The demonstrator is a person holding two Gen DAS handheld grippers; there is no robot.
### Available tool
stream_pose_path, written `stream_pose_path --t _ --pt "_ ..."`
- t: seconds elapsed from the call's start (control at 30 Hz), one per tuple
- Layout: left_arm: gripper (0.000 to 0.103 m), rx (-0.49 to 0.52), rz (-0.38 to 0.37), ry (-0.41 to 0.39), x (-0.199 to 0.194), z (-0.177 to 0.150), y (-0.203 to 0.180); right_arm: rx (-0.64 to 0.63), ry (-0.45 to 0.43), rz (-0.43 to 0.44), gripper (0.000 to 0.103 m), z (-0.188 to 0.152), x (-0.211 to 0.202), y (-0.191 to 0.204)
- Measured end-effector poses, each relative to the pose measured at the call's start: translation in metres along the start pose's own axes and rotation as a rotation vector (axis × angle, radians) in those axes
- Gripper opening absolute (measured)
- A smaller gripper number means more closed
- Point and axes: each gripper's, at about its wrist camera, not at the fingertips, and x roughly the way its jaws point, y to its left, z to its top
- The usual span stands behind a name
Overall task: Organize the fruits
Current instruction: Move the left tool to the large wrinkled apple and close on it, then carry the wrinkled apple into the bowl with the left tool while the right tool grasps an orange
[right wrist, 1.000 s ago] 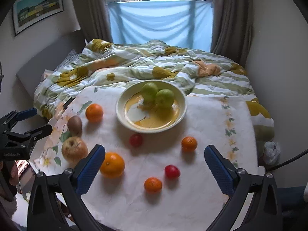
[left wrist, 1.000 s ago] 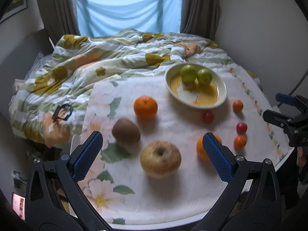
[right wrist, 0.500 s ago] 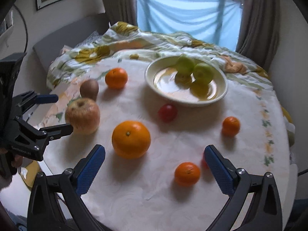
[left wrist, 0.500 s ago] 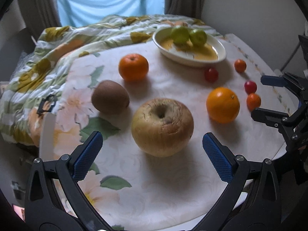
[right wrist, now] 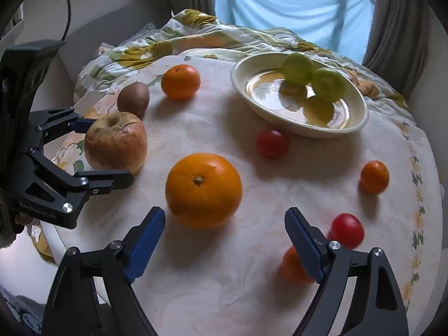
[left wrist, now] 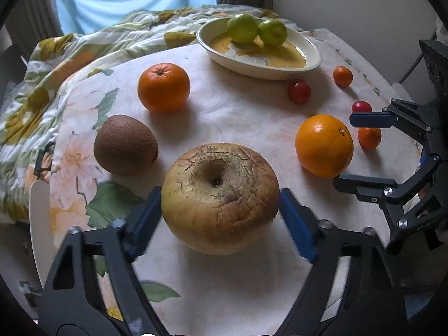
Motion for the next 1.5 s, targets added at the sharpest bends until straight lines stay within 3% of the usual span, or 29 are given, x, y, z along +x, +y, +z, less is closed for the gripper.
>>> stream_pose_path --t 0.1,0.27,0.5,0.67,1.2,1.5 --pt "0.082 0.001 -0.006 0.001 0.001 0.001 0.001 -0.018 0.003 0.011 0.082 0.003 0.002 0.003" --pt "0.082 0.003 0.008 0.005 0.000 0.000 -0.001 -0.027 0.024 0.038 0.068 0.009 0.011 0.006" --pt "0.082 -0.007 0.015 0.006 0.000 0.000 -0.002 -0.046 0.028 0.048 0.066 0.016 0.017 0.011" --pt "0.082 -0.017 0.016 0.002 -0.002 -0.003 -0.002 -0.053 0.041 0.033 0.056 0.019 0.022 0.013" --pt "0.082 -0.072 0.052 -0.005 -0.019 -0.014 0.001 -0.034 0.022 0.037 0.055 0.018 0.005 0.011" --pt "0.082 -0.112 0.052 -0.047 -0.053 0.003 -0.005 -0.002 -0.016 0.011 0.055 0.029 -0.030 0.005"
